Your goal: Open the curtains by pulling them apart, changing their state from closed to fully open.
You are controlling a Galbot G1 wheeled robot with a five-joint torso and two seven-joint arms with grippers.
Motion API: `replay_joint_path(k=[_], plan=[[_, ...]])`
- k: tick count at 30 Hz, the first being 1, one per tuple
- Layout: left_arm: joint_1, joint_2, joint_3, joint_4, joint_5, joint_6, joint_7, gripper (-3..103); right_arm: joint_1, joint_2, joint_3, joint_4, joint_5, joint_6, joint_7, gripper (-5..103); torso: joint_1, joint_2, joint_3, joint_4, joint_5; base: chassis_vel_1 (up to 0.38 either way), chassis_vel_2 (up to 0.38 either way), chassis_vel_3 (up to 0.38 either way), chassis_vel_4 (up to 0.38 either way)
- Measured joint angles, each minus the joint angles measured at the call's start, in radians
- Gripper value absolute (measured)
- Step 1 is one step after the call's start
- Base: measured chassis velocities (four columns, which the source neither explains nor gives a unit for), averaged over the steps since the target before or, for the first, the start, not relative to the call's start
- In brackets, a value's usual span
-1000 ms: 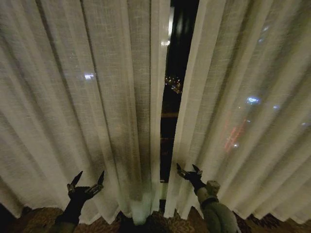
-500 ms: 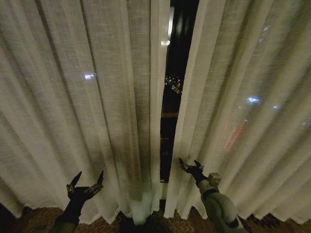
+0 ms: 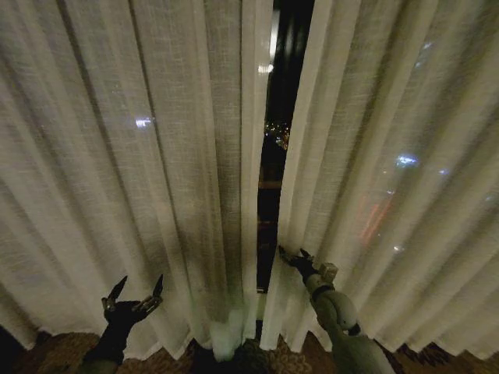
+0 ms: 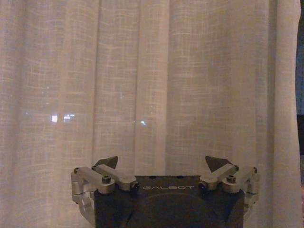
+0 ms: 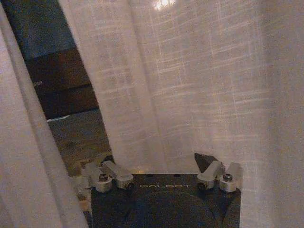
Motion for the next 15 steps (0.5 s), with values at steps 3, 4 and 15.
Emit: replay_joint_path(k=[3, 4, 15], plan=[[-0.004, -0.002, 0.004, 0.001, 0.008, 0.002, 0.0, 100, 0.01, -0.002, 0.0, -0.003, 0.001, 0.006, 0.0, 79, 0.0, 0.0, 0.0, 0.0, 0.0, 0.0, 0.0, 0.0, 0.0], [-0.004, -0.002, 0.004, 0.001, 0.008, 0.002, 0.0, 100, 0.01, -0.002, 0.0, -0.003, 0.001, 0.006, 0.0, 79, 0.0, 0.0, 0.0, 0.0, 0.0, 0.0, 0.0, 0.0, 0.0], [-0.016, -0.008, 0.009, 0.004, 0.027, 0.011, 0.0, 100, 0.059, -0.003, -0.01, -0.021, 0.012, 0.021, -0.004, 35, 0.0, 0.0, 0.0, 0.0001, 0.0, 0.0, 0.0, 0.0, 0.0]])
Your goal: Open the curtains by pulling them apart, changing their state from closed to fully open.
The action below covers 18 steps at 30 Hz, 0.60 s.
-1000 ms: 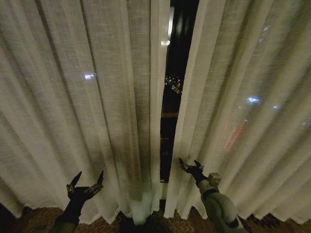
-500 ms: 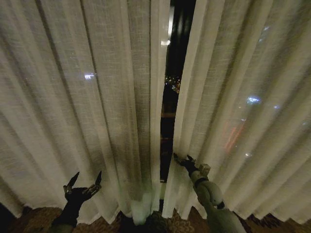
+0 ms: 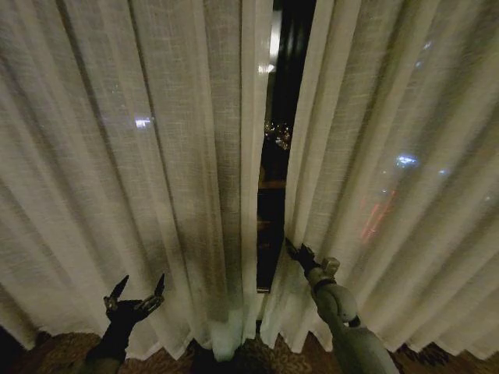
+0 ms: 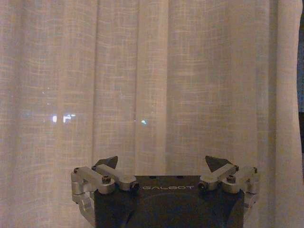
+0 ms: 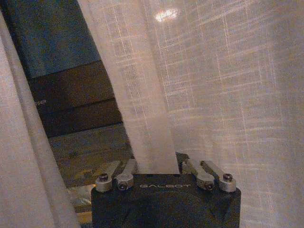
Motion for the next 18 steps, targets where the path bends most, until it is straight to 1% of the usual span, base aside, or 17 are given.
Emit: replay_joint_path(k=[2, 4, 5, 6, 8, 9, 11, 18], plan=[[-0.005, -0.007, 0.005, 0.0, 0.011, 0.004, 0.0, 100, 0.008, -0.003, -0.002, -0.005, 0.001, 0.007, 0.0, 24, 0.0, 0.0, 0.0, 0.0, 0.0, 0.0, 0.0, 0.0, 0.0], [-0.006, -0.008, 0.006, -0.001, 0.013, 0.006, 0.0, 100, 0.009, -0.004, -0.003, -0.005, 0.001, 0.008, 0.0, 24, 0.0, 0.0, 0.0, 0.0, -0.0001, 0.0, 0.0, 0.0, 0.0], [-0.006, -0.01, 0.007, -0.005, 0.014, 0.014, 0.0, 100, 0.014, -0.006, -0.003, -0.009, 0.002, 0.012, 0.0, 14, 0.0, 0.0, 0.0, 0.0, 0.0, 0.0, 0.0, 0.0, 0.0], [-0.007, -0.011, 0.007, -0.007, 0.014, 0.017, 0.0, 100, 0.017, -0.008, -0.003, -0.011, 0.003, 0.015, 0.0, 8, 0.0, 0.0, 0.0, 0.0, 0.0, 0.0, 0.0, 0.0, 0.0], [-0.008, -0.012, 0.007, -0.008, 0.014, 0.019, 0.0, 100, 0.018, -0.008, -0.004, -0.012, 0.004, 0.016, 0.0, 8, 0.0, 0.0, 0.0, 0.0, 0.0, 0.0, 0.0, 0.0, 0.0], [-0.01, -0.014, 0.008, -0.008, 0.015, 0.02, 0.0, 100, 0.019, -0.01, -0.007, -0.014, 0.004, 0.018, 0.0, 3, 0.0, 0.0, 0.0, 0.0, 0.0, 0.0, 0.0, 0.0, 0.0], [-0.011, -0.015, 0.009, -0.008, 0.015, 0.021, 0.0, 100, 0.019, -0.011, -0.008, -0.014, 0.004, 0.019, 0.0, 1, 0.0, 0.0, 0.0, 0.0, 0.0, 0.0, 0.0, 0.0, 0.0], [-0.009, -0.017, 0.005, -0.02, 0.017, 0.025, -0.001, 100, 0.022, -0.021, -0.022, -0.016, 0.013, 0.027, 0.009, 0, 0.0, 0.0, 0.0, 0.0001, 0.0, 0.0, 0.0, 0.0, 0.0]])
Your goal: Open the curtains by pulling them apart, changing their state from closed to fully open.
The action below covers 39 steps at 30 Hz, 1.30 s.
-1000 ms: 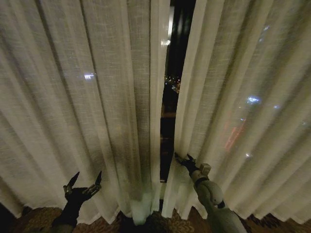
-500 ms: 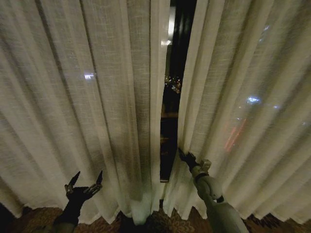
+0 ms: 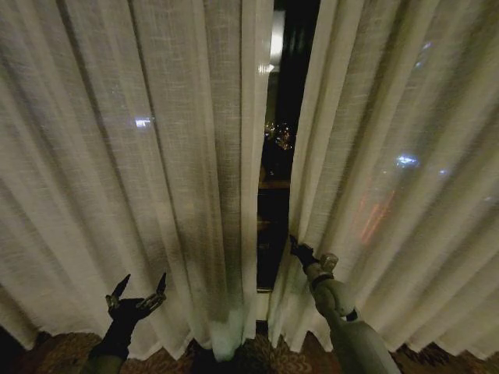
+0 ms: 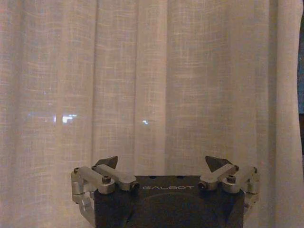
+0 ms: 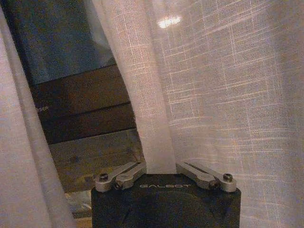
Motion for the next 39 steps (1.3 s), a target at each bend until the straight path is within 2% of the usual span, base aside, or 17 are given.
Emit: replay_joint_path(k=[11, 19, 39], plan=[[0.012, 0.0, -0.011, -0.009, -0.004, -0.001, -0.001, 100, -0.002, -0.007, -0.008, 0.019, 0.015, -0.014, 0.004, 0, 0.0, 0.0, 0.0, 0.0, -0.0001, -0.004, -0.004, 0.005, 0.006], [0.023, 0.0, -0.013, -0.009, -0.006, -0.014, -0.001, 100, -0.005, -0.005, -0.009, 0.03, 0.015, -0.016, 0.008, 0, 0.0, 0.0, 0.0, 0.0001, -0.0002, -0.092, -0.153, 0.1, 0.13], [0.049, 0.0, -0.004, -0.012, -0.006, -0.053, -0.001, 100, -0.032, -0.003, 0.03, 0.033, 0.015, -0.012, 0.006, 0, 0.0, 0.0, 0.0, -0.0001, -0.0001, -0.289, -0.323, 0.289, 0.32]])
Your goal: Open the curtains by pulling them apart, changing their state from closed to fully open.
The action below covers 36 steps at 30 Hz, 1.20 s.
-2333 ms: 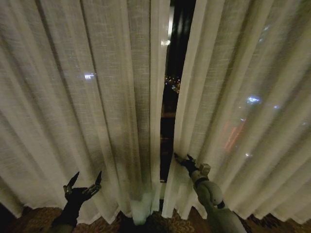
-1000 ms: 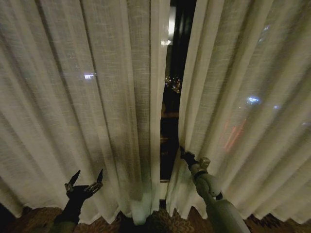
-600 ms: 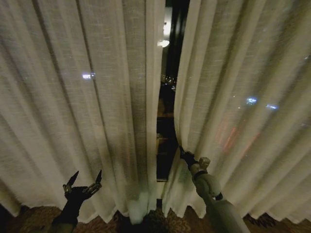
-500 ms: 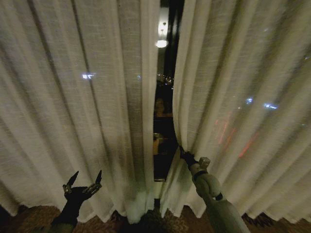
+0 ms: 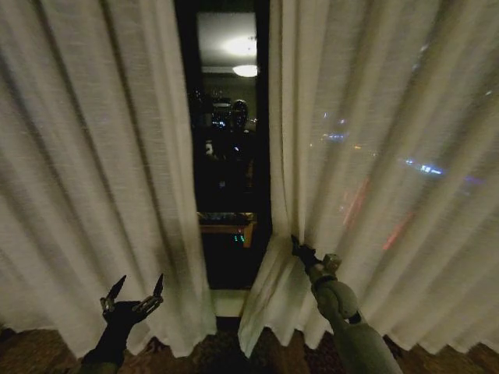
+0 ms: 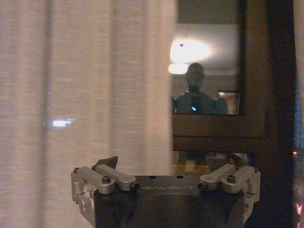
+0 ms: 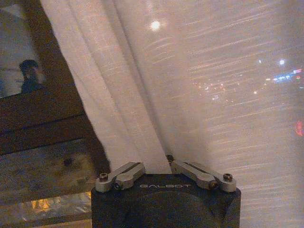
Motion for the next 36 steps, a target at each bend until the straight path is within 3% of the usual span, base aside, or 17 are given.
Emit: replay_joint_path(k=[36], plan=[[-0.022, 0.0, 0.005, 0.009, -0.001, 0.003, 0.001, 100, -0.052, -0.007, 0.044, 0.033, 0.001, 0.002, -0.001, 0, 0.0, 0.0, 0.0, 0.0001, 0.0002, -0.356, -0.354, 0.35, 0.35]])
